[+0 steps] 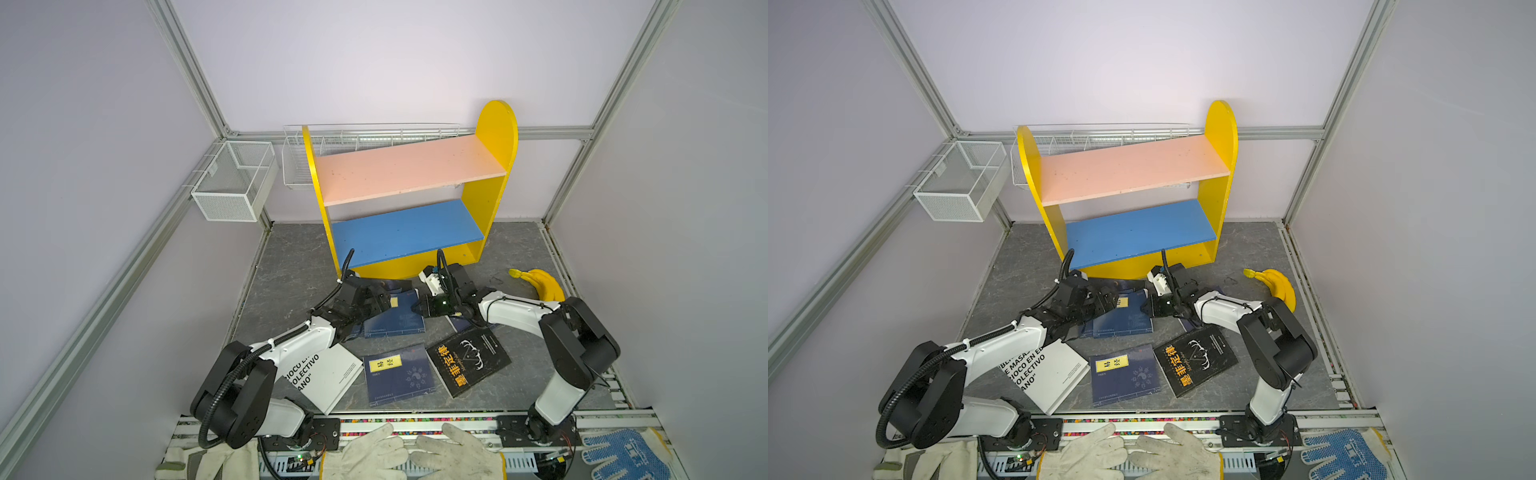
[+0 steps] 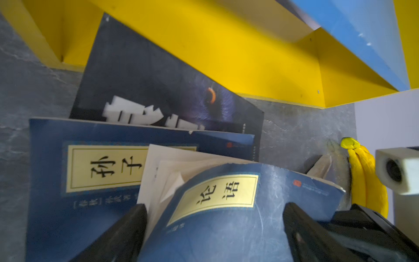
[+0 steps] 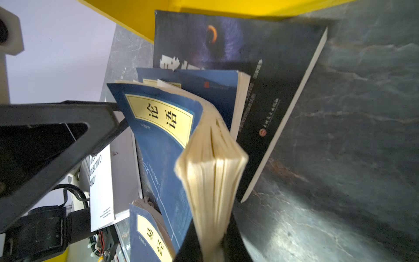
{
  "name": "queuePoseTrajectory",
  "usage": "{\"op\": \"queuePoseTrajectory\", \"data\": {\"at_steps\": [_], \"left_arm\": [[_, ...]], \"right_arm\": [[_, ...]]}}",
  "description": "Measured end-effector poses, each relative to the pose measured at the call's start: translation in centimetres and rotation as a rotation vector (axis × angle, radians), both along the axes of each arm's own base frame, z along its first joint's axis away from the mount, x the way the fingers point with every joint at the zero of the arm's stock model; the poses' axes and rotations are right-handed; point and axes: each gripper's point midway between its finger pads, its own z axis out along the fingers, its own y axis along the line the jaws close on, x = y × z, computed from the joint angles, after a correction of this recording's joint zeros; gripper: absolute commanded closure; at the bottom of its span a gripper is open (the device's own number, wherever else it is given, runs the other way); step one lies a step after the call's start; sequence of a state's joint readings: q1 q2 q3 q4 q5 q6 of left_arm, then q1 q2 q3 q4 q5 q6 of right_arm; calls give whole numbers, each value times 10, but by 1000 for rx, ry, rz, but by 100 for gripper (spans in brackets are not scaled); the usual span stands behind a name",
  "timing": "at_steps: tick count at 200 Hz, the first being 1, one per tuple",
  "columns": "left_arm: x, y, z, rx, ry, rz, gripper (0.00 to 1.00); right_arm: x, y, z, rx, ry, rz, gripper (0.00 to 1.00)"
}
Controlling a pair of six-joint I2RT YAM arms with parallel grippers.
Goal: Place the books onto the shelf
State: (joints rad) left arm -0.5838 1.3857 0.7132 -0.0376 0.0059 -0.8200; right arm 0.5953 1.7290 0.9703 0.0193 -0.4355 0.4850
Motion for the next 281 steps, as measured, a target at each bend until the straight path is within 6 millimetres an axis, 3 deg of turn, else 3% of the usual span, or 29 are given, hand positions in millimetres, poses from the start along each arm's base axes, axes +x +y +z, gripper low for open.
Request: {"op": "queuePoseTrajectory", "data": {"at_steps": [45,92,118,161,203,245,266,281], "left_arm": [[-5,4,28,10,-47,-33,0],[-16,14,51,-37,-63,-139,0],[-29,-5,65,-137,-83,-281,0],[-46,-40,91,-329,-131,-487,6],[-51,-53,110,-437,-155,-579,36],[-50,-53,127,-498,-196,-608,55],[-49,-52,131,-510,-204,-608,74],[-49,-51,135,-515,-217,-609,84]], "right_arm": [[4,-16,27,38,-7,-23,94],[2,-40,90,154,-58,-23,94],[0,-54,121,232,-83,-9,94],[-13,-53,152,349,-77,92,94],[-21,-52,162,395,-65,146,94],[-19,-52,166,419,-81,163,92],[-15,-50,165,427,-83,166,87],[-12,-49,163,432,-79,164,78]]}}
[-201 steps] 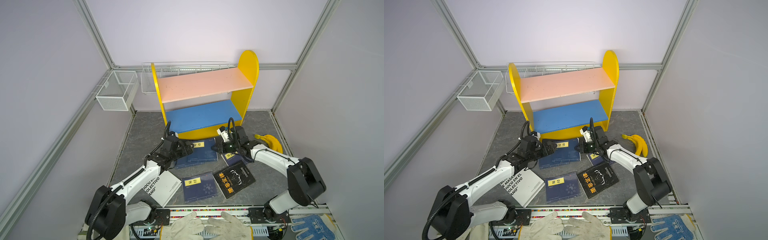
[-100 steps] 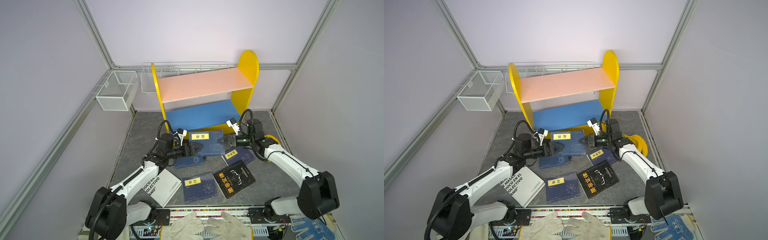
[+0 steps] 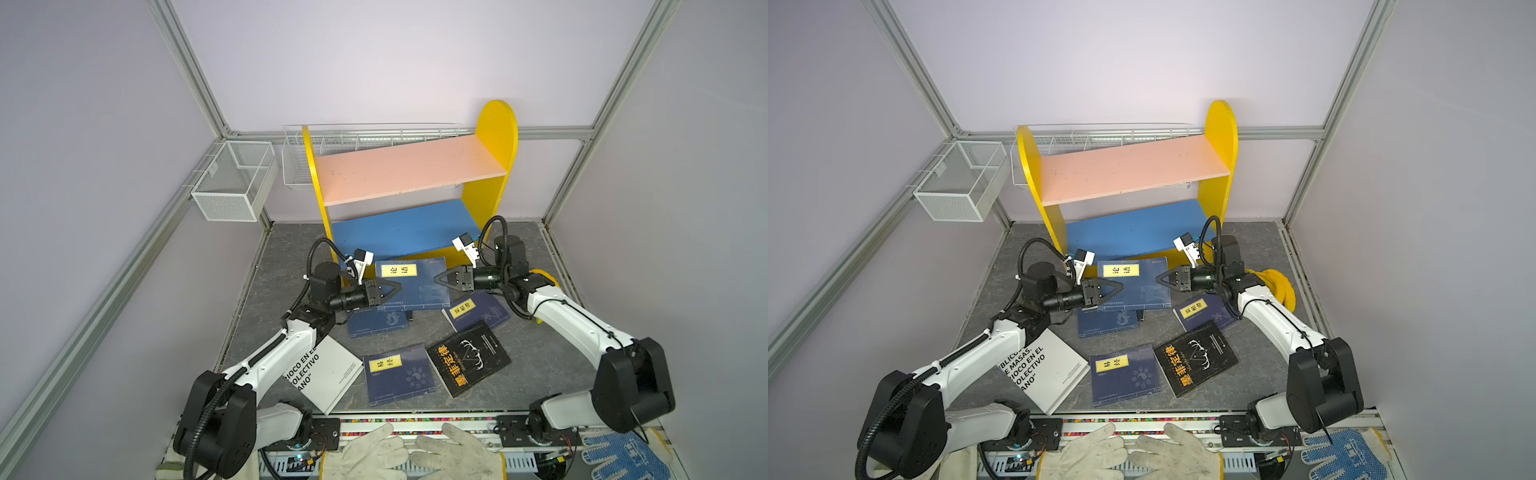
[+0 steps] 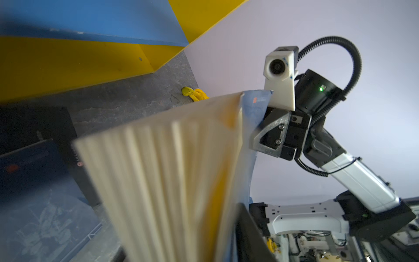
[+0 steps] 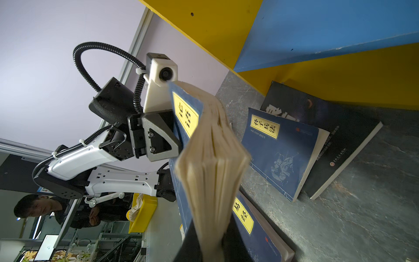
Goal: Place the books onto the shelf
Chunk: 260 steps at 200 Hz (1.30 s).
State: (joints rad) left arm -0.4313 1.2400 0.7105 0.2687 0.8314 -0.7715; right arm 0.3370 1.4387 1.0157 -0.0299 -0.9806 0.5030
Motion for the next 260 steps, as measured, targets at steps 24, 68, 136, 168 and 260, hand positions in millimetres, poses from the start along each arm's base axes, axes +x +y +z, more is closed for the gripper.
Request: {"op": "queuePoseTrajectory", "data": {"at_steps": [24,68,136,168,260], "left_arm": [[0,3,6,-12,-11,8,91],[14,17,18,-53,-7,65,99],[30,18,37,-132,-10,59,100],[30,16,37,-143,-5,42,100],[38,19,51,-114,-49,44,68]], "right_arm": [[5,1,0,17,8,-11,60],[5,2,-2,56,18,-15,49],[-6,12,-6,69,57,6,50],[-5,15,-1,86,61,7,58],[7,22,27,143,31,1,91]]}}
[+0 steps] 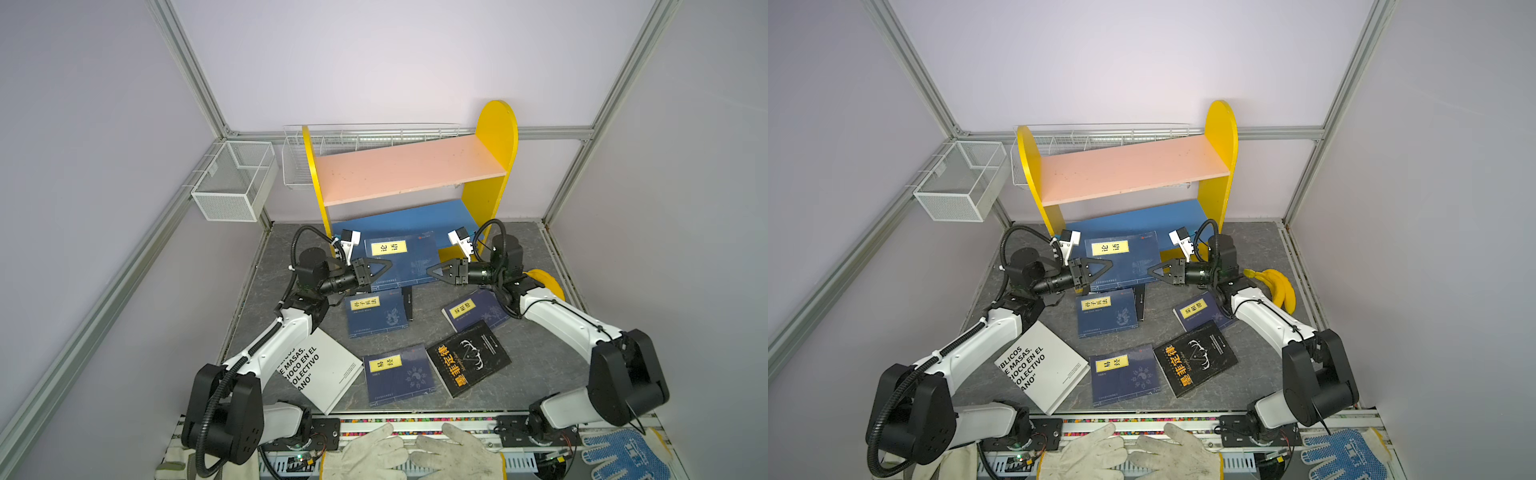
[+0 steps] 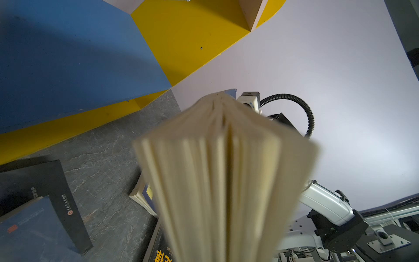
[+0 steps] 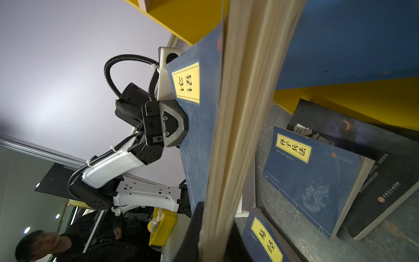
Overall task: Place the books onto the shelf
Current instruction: 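Place the book on the blue shelf with the right gripper while the left arm withdraws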
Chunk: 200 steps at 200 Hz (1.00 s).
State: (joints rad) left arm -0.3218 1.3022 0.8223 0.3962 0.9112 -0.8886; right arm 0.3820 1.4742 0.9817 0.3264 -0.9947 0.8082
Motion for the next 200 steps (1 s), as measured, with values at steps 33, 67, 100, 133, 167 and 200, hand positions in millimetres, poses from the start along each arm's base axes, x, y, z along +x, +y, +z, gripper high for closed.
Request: {"op": "queuePoseTrajectory", "data": {"at_steps": [33,67,100,133,167,200], "left_arm": [[16,22,9,33,-26,101,24],[16,74,32,172,-84,329,7],[-17,110,82,331,-248,494,2],[-29,135,69,458,-241,597,2],[-14,149,0,588,-78,640,2],[-7,158,-45,670,23,656,1]], "right_arm": [[24,14,5,-14,2,-29,94],[65,26,5,-38,2,-81,93],[98,38,-9,-95,7,-91,93],[123,56,-29,-139,16,-70,92],[141,74,-53,-177,35,-40,91],[150,91,-69,-189,49,-12,90]]}}
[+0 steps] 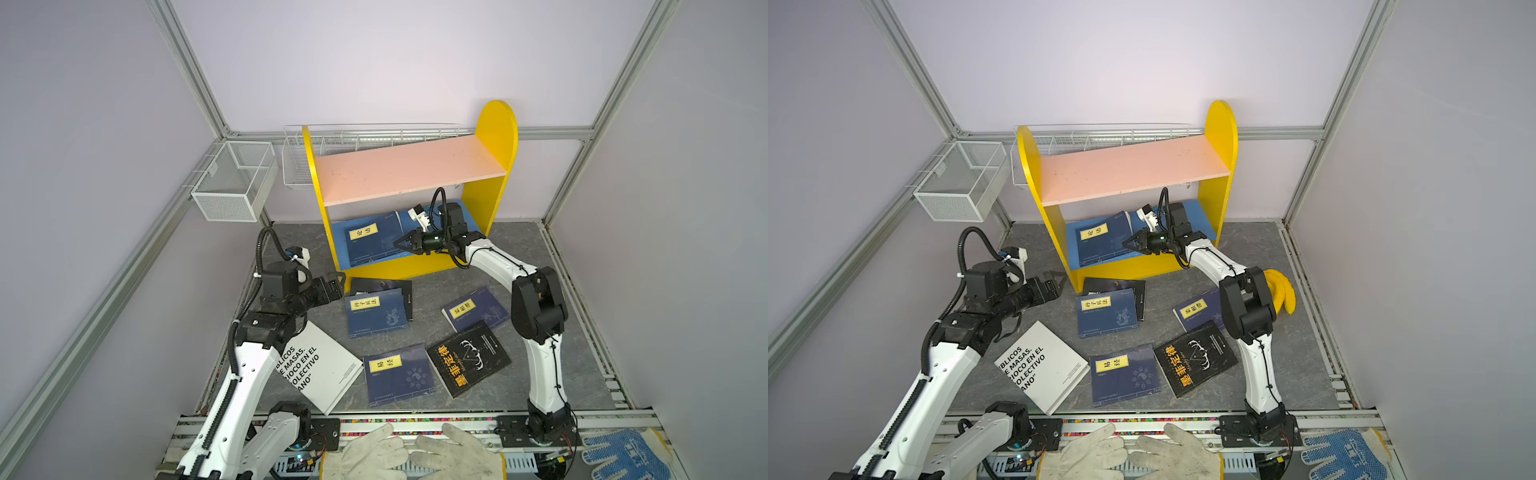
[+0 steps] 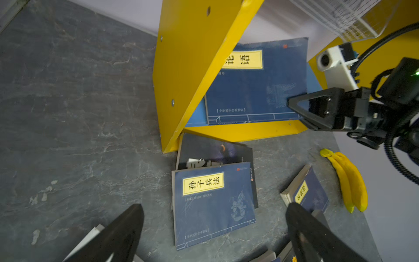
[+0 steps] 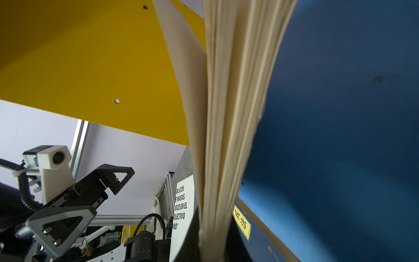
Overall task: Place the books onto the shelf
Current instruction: 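Place the book on the blue shelf with the right gripper while the left arm withdraws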
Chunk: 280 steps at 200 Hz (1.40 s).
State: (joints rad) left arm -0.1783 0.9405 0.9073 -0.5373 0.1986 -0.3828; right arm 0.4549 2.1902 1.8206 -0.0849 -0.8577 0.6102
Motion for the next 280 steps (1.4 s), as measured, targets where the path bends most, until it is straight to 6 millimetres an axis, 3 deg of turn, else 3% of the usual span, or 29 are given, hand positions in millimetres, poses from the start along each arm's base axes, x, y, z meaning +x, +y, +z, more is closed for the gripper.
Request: {"op": "queuePoseTrajectory", "data": {"at_steps": [67,220,245,270,280], "left_arm": [[13,7,-10,30,7,46,1],[22,8,-16,38,9,63,1],[24,8,-22,38,21,63,1],[25,8,-24,38,25,66,1],[25,8,-24,39,24,68,1]], "right_arm": [[9,25,-3,25,-17,53,89],[6,30,-11,11,35,76,85],[8,30,-13,1,36,61,72],[11,31,-28,-42,44,14,53],[11,30,-24,-38,24,12,50]]}}
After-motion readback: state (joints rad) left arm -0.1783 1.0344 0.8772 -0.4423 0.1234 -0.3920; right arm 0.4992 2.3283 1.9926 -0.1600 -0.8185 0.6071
